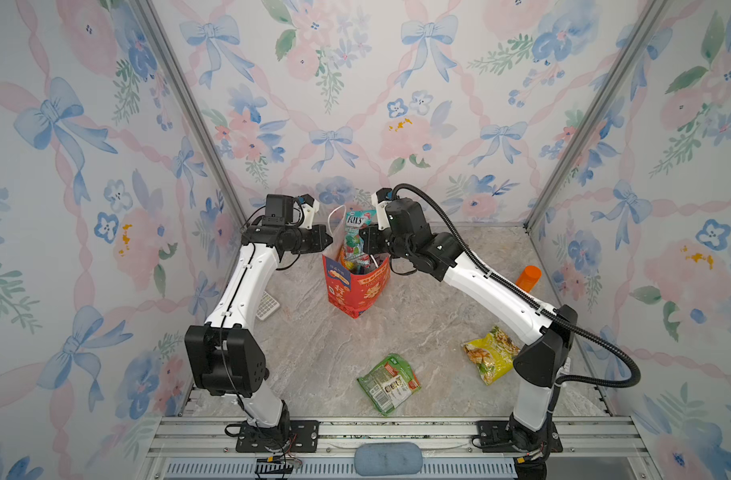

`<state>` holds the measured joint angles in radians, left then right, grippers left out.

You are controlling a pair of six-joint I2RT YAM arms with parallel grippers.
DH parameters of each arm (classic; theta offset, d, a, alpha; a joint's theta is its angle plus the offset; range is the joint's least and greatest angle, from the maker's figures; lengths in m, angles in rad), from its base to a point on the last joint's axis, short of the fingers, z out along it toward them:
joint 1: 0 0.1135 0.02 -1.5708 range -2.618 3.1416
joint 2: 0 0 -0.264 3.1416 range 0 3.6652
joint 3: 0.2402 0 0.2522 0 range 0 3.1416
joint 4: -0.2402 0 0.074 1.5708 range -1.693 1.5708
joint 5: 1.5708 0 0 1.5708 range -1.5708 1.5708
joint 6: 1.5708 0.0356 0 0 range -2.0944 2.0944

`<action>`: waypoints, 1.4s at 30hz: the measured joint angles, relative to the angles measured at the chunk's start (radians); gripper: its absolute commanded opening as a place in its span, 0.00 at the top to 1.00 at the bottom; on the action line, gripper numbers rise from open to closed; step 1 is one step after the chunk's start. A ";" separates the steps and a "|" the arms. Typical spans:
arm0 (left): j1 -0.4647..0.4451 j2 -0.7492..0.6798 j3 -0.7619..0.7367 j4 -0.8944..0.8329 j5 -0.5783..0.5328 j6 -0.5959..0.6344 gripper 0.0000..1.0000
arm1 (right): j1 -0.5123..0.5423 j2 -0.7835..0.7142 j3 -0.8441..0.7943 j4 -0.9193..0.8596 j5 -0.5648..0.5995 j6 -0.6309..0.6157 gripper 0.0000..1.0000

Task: Place the snacks into the paper bag
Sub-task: 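Lower the teal packet into the bag and open the right gripper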

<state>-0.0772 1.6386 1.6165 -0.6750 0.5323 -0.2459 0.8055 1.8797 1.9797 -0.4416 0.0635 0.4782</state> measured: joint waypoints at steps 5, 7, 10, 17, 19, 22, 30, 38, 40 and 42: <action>0.000 -0.002 -0.003 0.000 0.000 0.000 1.00 | 0.000 0.000 -0.006 0.040 -0.016 0.034 1.00; 0.000 -0.002 -0.003 0.000 0.000 0.002 1.00 | -0.001 0.000 -0.021 0.063 -0.023 0.051 1.00; 0.000 -0.002 -0.003 0.000 0.000 0.002 1.00 | -0.005 0.000 -0.057 0.093 -0.031 0.077 1.00; 0.002 -0.002 -0.003 0.002 0.000 0.003 1.00 | -0.034 -0.003 -0.174 0.149 -0.039 0.122 0.68; 0.002 -0.002 -0.004 0.002 0.000 0.003 1.00 | -0.042 -0.008 -0.190 0.155 -0.043 0.126 0.50; 0.003 -0.002 -0.004 0.003 0.000 0.003 1.00 | -0.048 -0.029 -0.198 0.165 -0.065 0.122 0.32; 0.004 -0.002 -0.005 0.004 0.000 0.003 1.00 | -0.047 -0.126 -0.208 0.183 -0.120 0.113 0.20; 0.004 -0.002 -0.005 0.005 0.000 0.003 1.00 | -0.047 -0.278 -0.280 0.199 -0.111 0.078 0.18; 0.004 -0.002 -0.005 0.005 0.000 0.003 1.00 | -0.047 -0.316 -0.302 0.193 -0.102 0.060 0.17; 0.004 -0.002 -0.005 0.006 0.000 0.003 1.00 | -0.047 -0.347 -0.320 0.173 -0.092 0.043 0.18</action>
<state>-0.0734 1.6367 1.6119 -0.6693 0.5323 -0.2432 0.7582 1.5330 1.6592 -0.2684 -0.0288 0.5217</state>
